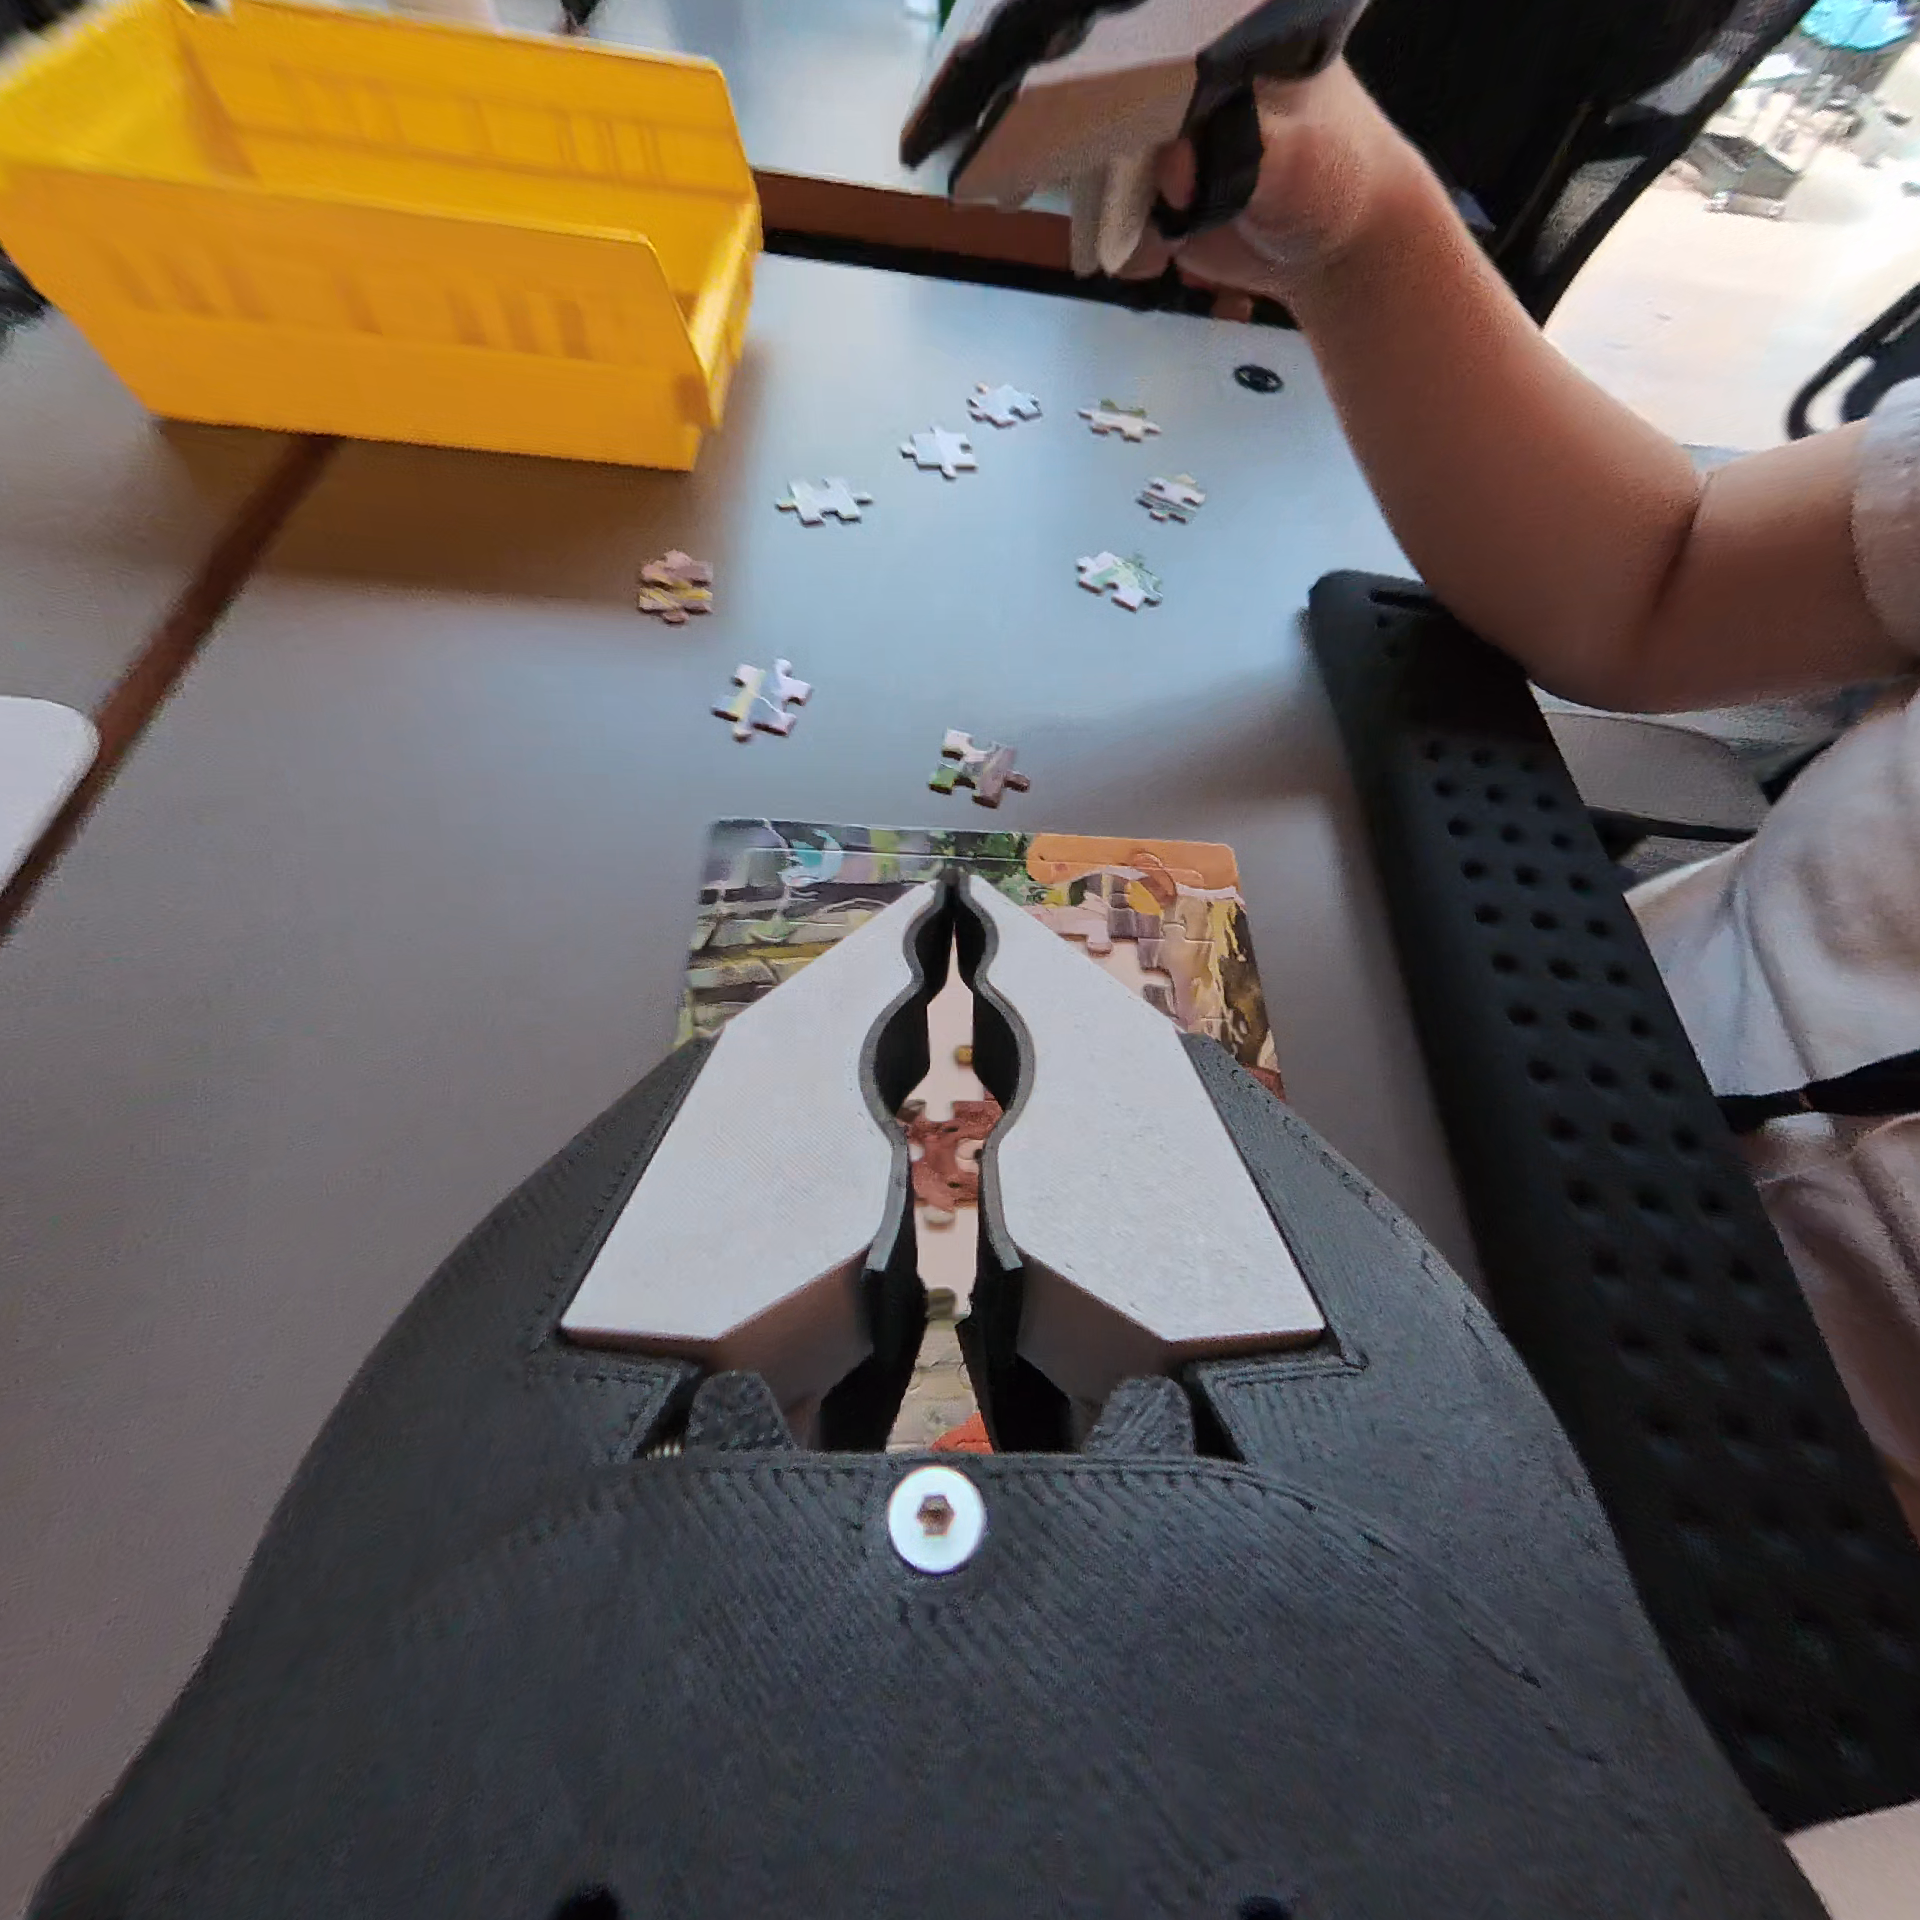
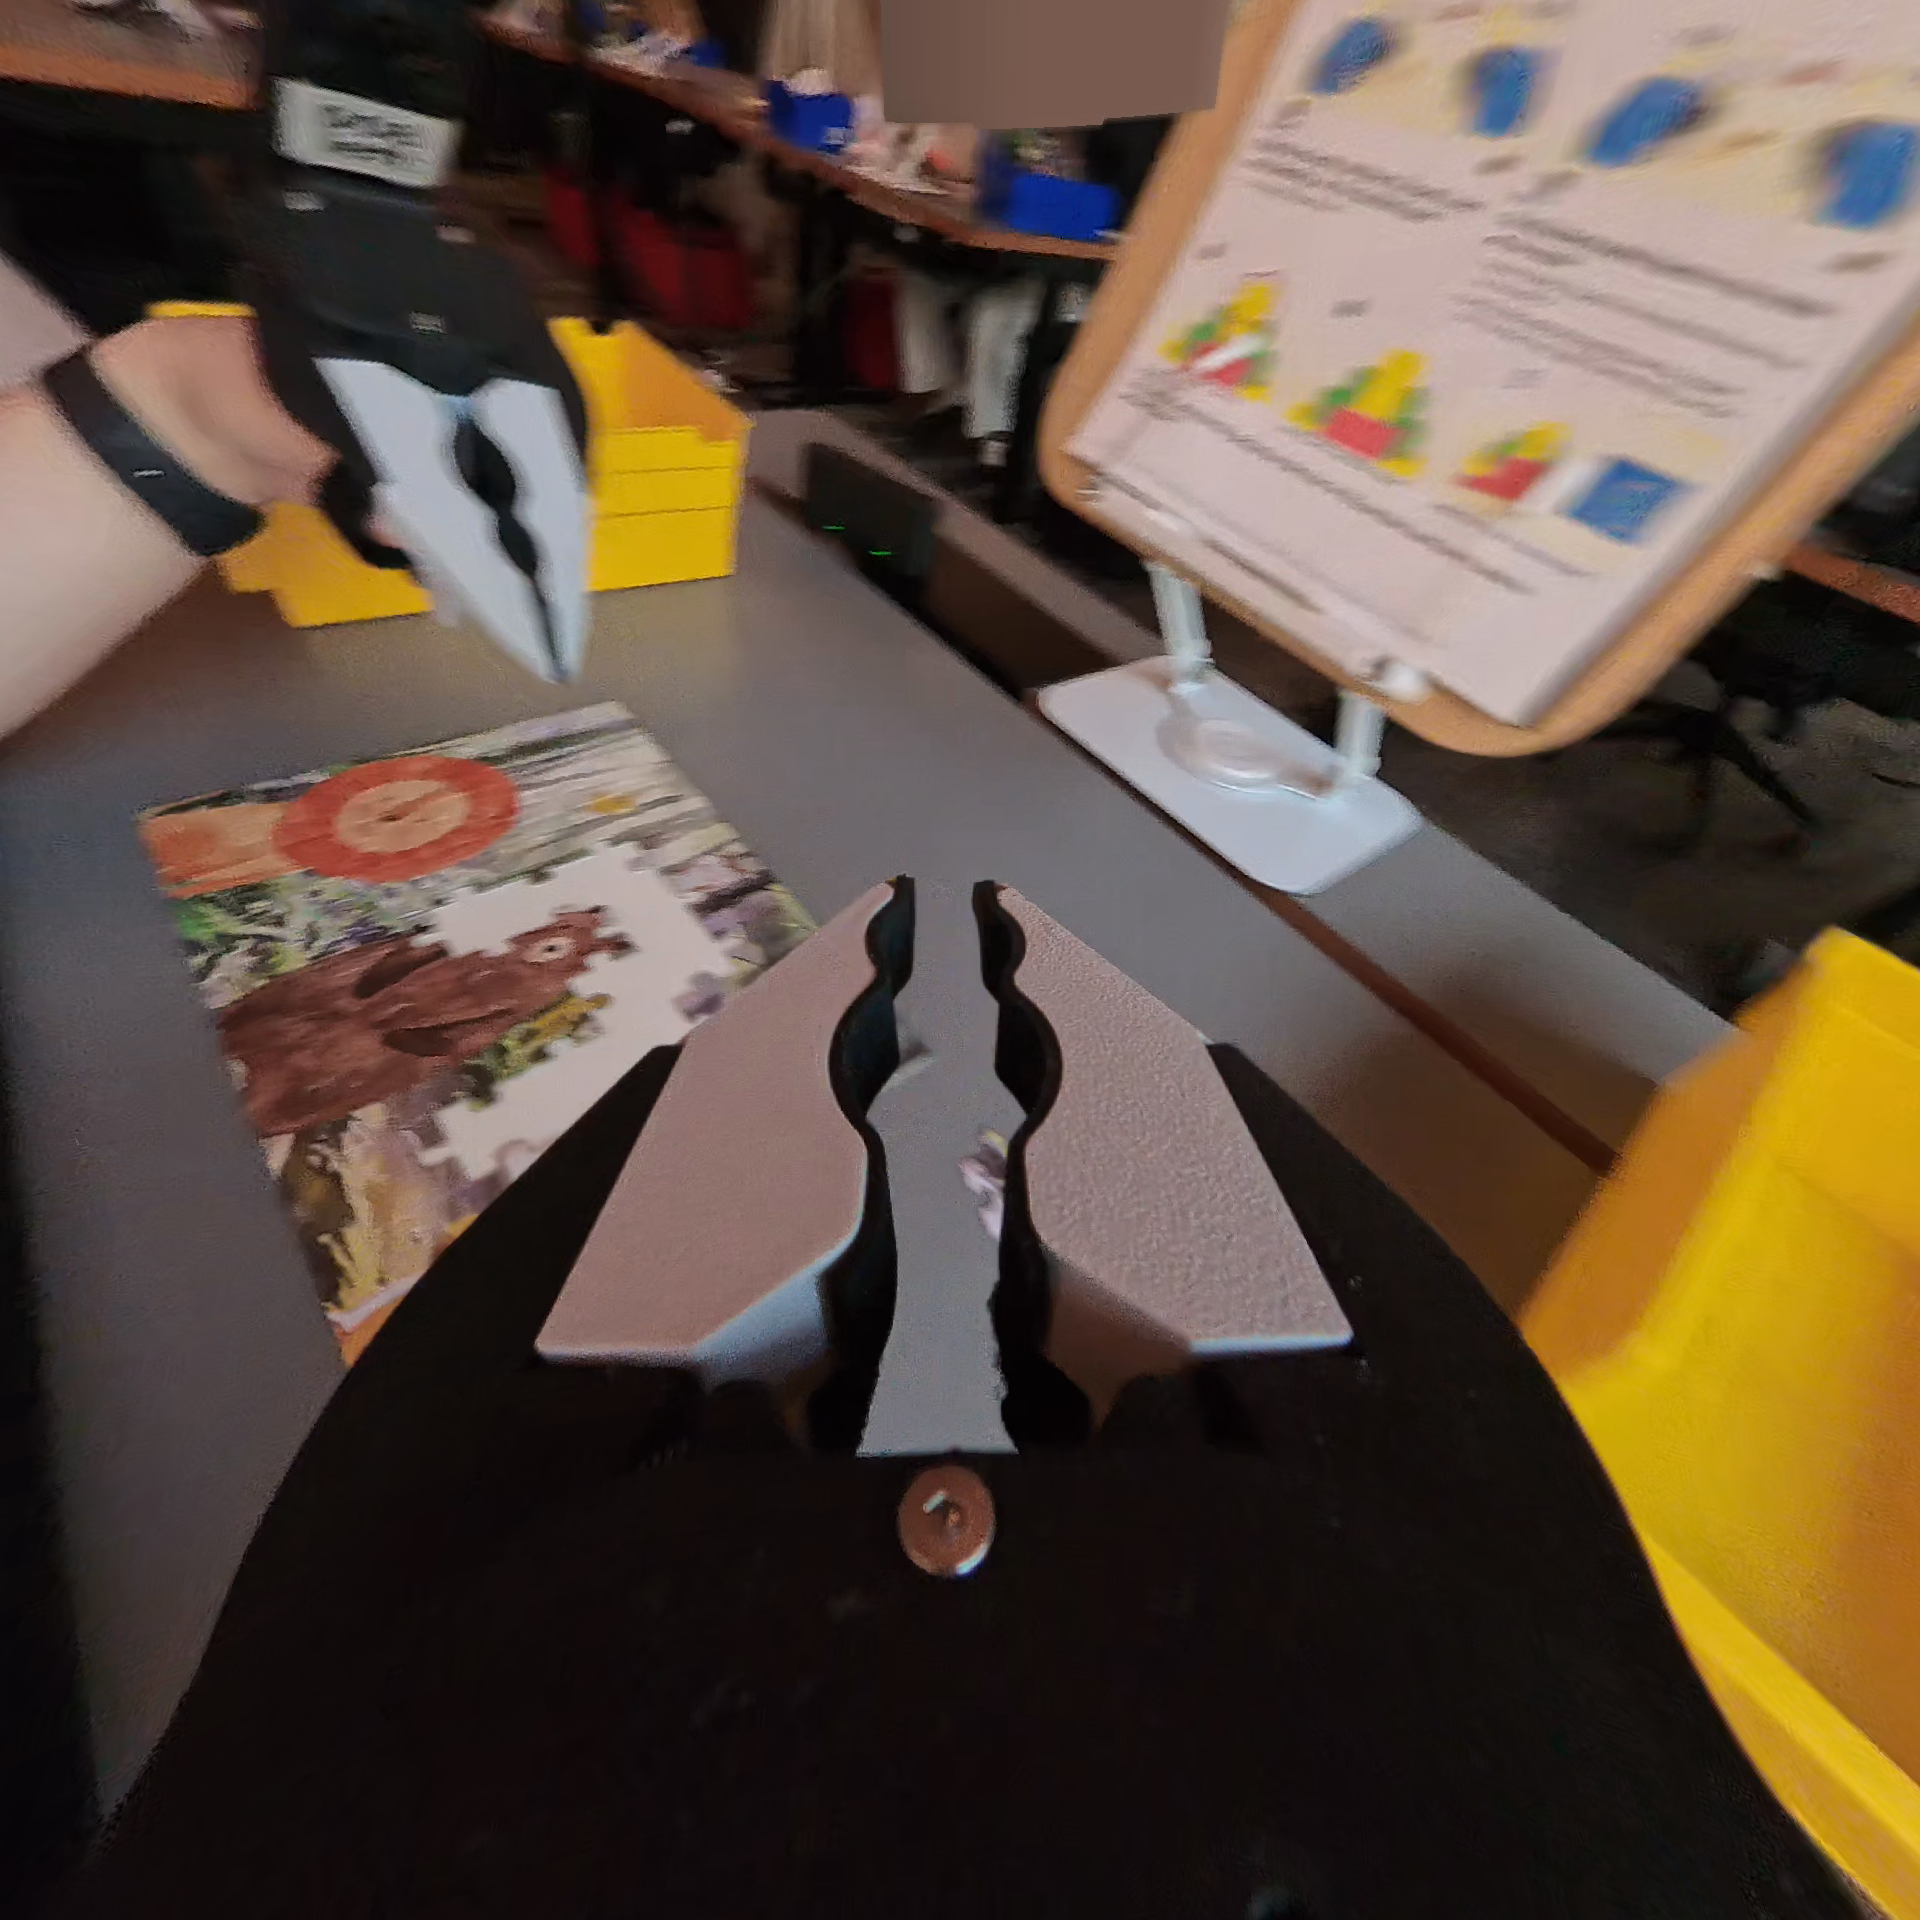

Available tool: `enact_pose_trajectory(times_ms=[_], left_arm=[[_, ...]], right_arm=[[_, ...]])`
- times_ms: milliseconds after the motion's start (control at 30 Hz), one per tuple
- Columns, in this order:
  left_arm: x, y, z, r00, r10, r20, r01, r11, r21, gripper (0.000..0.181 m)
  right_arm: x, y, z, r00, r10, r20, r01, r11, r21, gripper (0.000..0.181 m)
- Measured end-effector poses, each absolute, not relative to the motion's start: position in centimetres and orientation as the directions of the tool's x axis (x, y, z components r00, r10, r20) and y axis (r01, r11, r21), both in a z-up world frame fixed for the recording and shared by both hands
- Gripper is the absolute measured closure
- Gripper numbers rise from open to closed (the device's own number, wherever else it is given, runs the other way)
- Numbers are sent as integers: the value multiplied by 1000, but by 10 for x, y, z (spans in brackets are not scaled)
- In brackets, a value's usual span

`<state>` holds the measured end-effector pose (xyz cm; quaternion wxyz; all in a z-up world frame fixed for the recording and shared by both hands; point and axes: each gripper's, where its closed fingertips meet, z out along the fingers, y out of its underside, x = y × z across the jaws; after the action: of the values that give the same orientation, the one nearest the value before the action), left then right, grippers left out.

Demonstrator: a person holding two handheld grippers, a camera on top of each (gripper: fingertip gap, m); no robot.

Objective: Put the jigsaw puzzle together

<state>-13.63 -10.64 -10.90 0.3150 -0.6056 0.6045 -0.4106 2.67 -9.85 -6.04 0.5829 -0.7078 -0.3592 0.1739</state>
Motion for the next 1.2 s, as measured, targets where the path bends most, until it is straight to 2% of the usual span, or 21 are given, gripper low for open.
enact_pose_trajectory(times_ms=[167,200,333,367,433,500,567,833,900,967,1033,1100,1200], left_arm=[[-159,-102,-69,6,-1000,-28,-408,23,-913,181],[-161,-104,-63,10,-999,-36,-403,29,-915,181],[-170,-111,-60,14,-997,-72,-446,58,-893,181],[-171,-111,-62,19,-996,-88,-465,69,-883,181],[-172,-112,-63,26,-993,-113,-488,86,-868,181],[-169,-116,-62,17,-993,-118,-491,94,-866,181],[-165,-118,-62,9,-993,-120,-498,100,-861,181],[-165,-117,-67,15,-992,-125,-518,99,-850,181],[-165,-116,-66,15,-993,-118,-512,93,-854,181],[-167,-116,-67,15,-993,-117,-516,93,-852,181],[-169,-117,-66,16,-992,-122,-516,97,-851,181],[-172,-117,-63,21,-992,-125,-506,98,-857,181],[-176,-117,-58,24,-991,-130,-487,102,-867,181]], right_arm=[[149,-98,-29,858,476,192,323,-211,-923,164],[169,-98,-32,878,438,193,336,-277,-900,158],[242,-110,-67,910,292,295,414,-583,-699,155],[244,-114,-77,912,306,274,409,-615,-674,157],[228,-116,-93,918,357,175,373,-618,-692,163],[214,-115,-110,875,460,149,430,-601,-674,164],[223,-116,-128,870,463,166,466,-668,-580,164],[222,-114,-156,871,488,58,443,-729,-521,165],[212,-118,-153,855,519,23,455,-726,-516,172],[203,-116,-133,846,528,75,473,-679,-562,172],[188,-122,-102,827,537,164,519,-619,-589,167],[160,-130,-66,756,586,291,615,-483,-624,160],[116,-139,-41,584,690,428,765,-292,-573,150]])
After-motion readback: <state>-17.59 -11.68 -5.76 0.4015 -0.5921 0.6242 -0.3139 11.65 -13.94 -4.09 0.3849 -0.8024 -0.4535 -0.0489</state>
